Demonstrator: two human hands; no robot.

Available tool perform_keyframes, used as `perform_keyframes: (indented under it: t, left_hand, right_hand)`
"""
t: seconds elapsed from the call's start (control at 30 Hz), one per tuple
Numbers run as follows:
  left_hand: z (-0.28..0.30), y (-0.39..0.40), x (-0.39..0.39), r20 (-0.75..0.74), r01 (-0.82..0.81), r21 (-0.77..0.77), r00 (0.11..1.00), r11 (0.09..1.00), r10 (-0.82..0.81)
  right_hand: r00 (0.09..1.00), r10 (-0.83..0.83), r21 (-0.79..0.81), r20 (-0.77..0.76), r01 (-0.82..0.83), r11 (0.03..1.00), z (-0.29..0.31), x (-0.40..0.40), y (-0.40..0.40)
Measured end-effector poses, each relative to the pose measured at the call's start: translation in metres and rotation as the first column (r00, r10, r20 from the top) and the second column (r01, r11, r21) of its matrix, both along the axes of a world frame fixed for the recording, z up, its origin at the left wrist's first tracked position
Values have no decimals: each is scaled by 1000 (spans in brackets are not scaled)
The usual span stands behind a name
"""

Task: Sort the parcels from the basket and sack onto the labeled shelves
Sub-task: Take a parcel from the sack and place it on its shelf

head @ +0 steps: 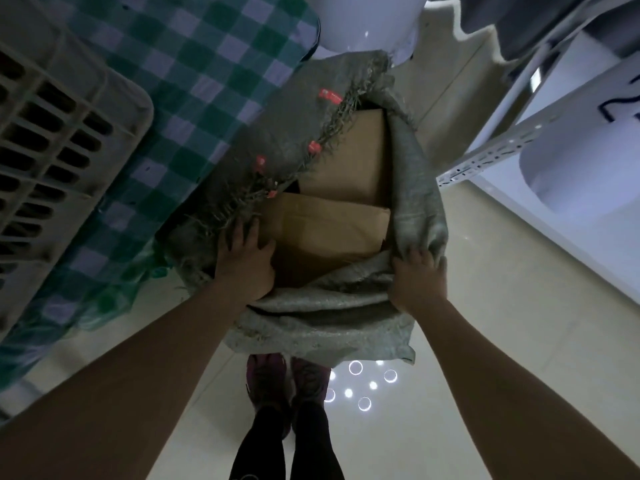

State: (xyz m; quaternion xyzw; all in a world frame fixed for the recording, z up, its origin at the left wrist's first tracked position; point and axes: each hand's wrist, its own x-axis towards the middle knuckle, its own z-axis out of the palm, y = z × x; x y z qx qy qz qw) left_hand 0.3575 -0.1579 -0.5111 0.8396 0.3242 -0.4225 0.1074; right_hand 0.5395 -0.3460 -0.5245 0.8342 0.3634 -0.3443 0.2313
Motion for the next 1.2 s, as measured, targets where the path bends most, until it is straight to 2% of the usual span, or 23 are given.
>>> perform_keyframes:
  t: [0.07,0.17,0.23,0.33,0.43,0.53,0.6,0.73,0.83,0.93,1.07,1.2]
  left_hand:
    - [0,1,1,21,39,25,999,999,-39]
    - [-5,9,0,-17,257,95,966,962,-256]
    - [-9,15,-3,-118,429,95,901,898,-418]
    - [-13,21,-12,-294,531,55,818,845,-495]
    - [-12,22,-25,-368,448,39,837,893,-404]
    - [-12,16,-34,-329,343,29,890,939,-315]
    - [-14,12,-40,-289,334,-12,901,942,-323]
    - [-16,10,-53,-238,361,-57,901,931,-364]
    - [-12,9,-58,-205,272,-23,941,962,-270]
    - [-15,1,-66,-188,294,23,940,956,-284]
    - [-9,-22,-89,-143,113,48,984,992,-105]
    - [6,-59,-125,-123,28,27,992,999,-25]
  right_hand:
    - [999,12,193,52,-22,981,4,-8,23]
    - [986,167,430,20,-159,889,4,-18,54]
    - [952,302,458,-48,-248,854,-1,-25,64]
    - [922,357,302,-152,-301,905,-12,-34,50]
    - [924,341,129,-175,-322,938,-18,-47,16]
    - [930,318,66,-186,-311,948,-21,-58,-15]
    - [937,293,69,-189,-285,956,-24,-64,-24]
    - [959,221,184,-178,-188,965,-20,-72,-20]
    - [948,253,122,-193,-233,965,-14,-75,-14]
    - [939,296,26,-177,-296,955,-8,-80,-10]
    - [934,291,5,-206,-297,955,-3,-90,-22]
    - [944,241,24,-227,-242,970,0,-99,-50]
